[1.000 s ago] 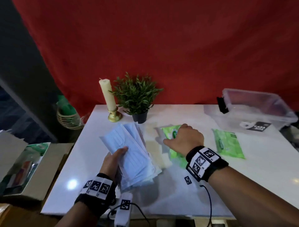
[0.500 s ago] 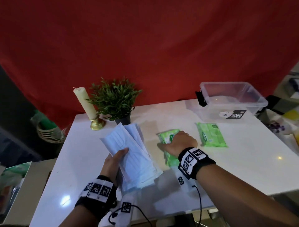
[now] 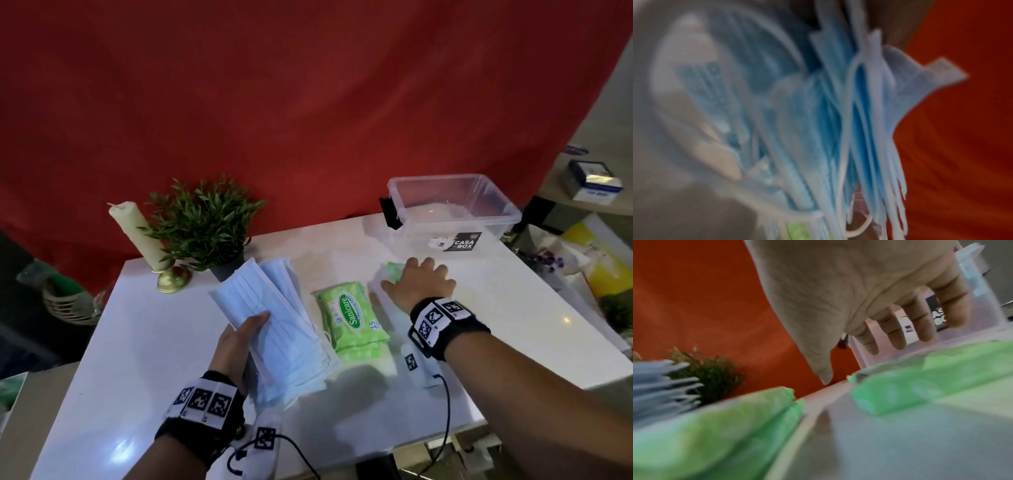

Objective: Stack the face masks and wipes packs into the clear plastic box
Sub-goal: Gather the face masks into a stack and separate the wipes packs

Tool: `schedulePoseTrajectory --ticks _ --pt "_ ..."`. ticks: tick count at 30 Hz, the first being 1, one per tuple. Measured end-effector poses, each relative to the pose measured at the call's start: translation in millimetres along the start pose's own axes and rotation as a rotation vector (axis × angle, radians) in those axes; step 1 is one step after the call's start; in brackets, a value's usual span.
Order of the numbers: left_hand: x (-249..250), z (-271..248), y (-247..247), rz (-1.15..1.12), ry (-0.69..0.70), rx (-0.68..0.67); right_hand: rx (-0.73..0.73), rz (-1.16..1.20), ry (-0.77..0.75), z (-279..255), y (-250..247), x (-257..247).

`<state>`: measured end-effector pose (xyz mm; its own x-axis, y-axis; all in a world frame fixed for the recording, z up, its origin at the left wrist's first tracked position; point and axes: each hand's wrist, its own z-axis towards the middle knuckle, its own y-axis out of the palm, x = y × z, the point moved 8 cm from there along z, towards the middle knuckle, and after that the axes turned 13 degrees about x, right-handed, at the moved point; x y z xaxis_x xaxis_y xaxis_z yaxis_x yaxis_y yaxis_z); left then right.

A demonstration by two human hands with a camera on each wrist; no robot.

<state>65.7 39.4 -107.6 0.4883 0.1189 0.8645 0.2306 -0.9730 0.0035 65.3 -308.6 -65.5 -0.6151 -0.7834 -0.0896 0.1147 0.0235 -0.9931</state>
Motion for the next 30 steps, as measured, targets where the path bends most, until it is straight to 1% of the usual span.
schedulePoseTrajectory --ticks 2,5,8,10,14,18,20,24,27,30 --pt "-0.2 -2.3 1.9 -0.001 0.0 0.004 -0.052 -0.037 0.027 1.6 13.2 13.3" --pt "-0.6 -5.0 2.7 -0.007 -0.004 0.005 -0.055 0.006 -0.006 -1.2 24.2 12.9" --pt "-3.1 -4.1 2.4 -0.019 -0.001 0.014 -0.074 0.07 -0.043 -2.2 21.3 6.1" --pt "-4.5 -3.4 2.1 -0.026 -0.002 0.023 -0.083 0.165 -0.051 -2.8 12.8 5.2" --pt "-6.3 -4.0 1.9 -0.036 -0.018 0.014 -0.122 0.394 0.035 -3.5 0.8 18.2" --pt "-8.2 -3.6 2.6 -0.026 -0.02 0.002 -0.116 0.503 0.103 2.3 -4.9 35.4" --pt "-8.1 -3.4 4.0 -0.021 -0.013 0.0 -0.104 0.517 0.123 3.1 -5.0 46.3" --pt "-8.8 -2.1 5.8 -0.014 -0.007 -0.003 -0.162 0.502 0.18 -3.6 11.2 66.2" --pt "-9.3 -1.4 8.1 -0.005 -0.004 -0.005 -0.113 0.429 0.148 -10.4 10.5 71.7" --pt "-9.0 -1.7 9.7 -0.002 -0.015 -0.015 -0.062 0.407 0.104 -19.3 5.3 61.5"
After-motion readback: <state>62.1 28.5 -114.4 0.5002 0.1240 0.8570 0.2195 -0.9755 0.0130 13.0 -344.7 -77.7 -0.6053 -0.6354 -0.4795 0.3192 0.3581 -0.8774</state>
